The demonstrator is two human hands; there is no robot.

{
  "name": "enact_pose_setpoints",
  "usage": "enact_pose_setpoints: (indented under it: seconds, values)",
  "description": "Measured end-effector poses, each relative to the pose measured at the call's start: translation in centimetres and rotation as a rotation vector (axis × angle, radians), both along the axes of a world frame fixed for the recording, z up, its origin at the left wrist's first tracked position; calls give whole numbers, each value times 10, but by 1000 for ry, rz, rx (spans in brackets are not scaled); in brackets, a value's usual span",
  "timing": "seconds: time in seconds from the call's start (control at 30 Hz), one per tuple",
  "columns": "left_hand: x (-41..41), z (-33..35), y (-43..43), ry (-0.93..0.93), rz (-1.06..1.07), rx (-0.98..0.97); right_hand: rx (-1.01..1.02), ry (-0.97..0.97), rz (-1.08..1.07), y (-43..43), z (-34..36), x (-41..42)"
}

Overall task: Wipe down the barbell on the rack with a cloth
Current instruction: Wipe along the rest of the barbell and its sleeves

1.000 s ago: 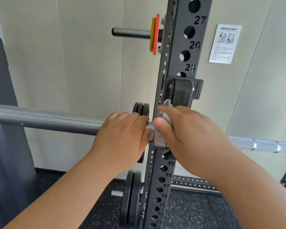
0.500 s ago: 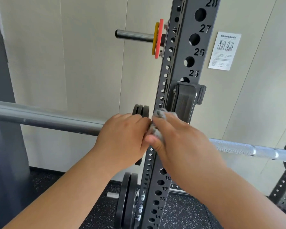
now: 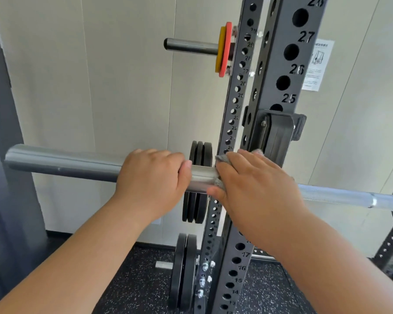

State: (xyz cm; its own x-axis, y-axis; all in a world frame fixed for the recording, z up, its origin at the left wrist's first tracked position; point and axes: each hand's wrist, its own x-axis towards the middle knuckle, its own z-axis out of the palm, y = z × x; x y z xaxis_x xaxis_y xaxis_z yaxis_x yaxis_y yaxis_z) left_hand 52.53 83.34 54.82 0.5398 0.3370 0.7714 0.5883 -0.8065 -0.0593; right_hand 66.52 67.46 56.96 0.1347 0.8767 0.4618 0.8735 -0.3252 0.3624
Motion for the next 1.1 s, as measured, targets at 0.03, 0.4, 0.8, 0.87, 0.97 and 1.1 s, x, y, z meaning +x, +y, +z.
enact_pose_setpoints:
  seconds: [0.03,0.4,0.8,0.87,0.97,1.1]
  values:
    - [0,0,1,-9,-12,12,21,4,-5,1,0,-2]
    - [1,15,7,164,48,-27,125,0,-89,-7,-14,-14]
    - [13,38,30,325,-94,-305,280,-39,-105,8,-24,-14]
    - [12,37,31,270,-135,-291,324,-16,-147,7,-21,-15]
    - [7,35,26,124,-199,-233,313,-15,-175,15,-29,-27]
    - [-6,31,18,-14,-215,-106,275,-52,-117,24,-41,-32]
